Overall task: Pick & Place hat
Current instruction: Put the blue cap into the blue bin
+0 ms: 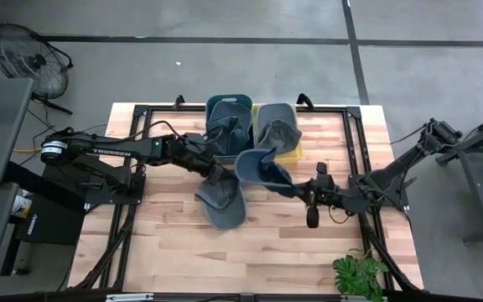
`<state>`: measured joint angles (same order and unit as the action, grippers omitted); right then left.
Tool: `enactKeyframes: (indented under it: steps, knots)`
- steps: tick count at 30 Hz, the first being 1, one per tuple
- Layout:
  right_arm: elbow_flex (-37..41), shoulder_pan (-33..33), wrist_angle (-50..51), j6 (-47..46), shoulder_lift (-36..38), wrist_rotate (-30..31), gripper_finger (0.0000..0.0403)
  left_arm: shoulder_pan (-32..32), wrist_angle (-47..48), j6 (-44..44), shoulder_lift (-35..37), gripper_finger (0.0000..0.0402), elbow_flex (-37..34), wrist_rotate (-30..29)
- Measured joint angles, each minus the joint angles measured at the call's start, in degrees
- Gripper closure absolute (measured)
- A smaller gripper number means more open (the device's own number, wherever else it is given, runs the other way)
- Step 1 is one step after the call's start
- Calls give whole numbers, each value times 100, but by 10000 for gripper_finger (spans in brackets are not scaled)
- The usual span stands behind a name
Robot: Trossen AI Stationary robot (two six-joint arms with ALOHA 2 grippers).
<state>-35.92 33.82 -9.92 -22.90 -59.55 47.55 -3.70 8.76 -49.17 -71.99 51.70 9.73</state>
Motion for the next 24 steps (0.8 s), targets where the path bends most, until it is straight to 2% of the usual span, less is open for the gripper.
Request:
enactKeyframes:
  steps: [5, 11, 17, 24]
  knots:
    - [0, -133, -113, 554, 0, -5, 400, 0, -51, -128, 0, 211, 0, -30]
    - [0, -308, 7, 1152, 0, 26, 400, -1, -734, -1070, 0, 211, 0, -31]
    - [0, -431, 94, 1578, 0, 348, 400, -2, -1118, -1844, 0, 211, 0, -139]
    - [0, -472, 263, 1592, 0, 831, 400, -2, -1214, -2013, 0, 211, 0, -537]
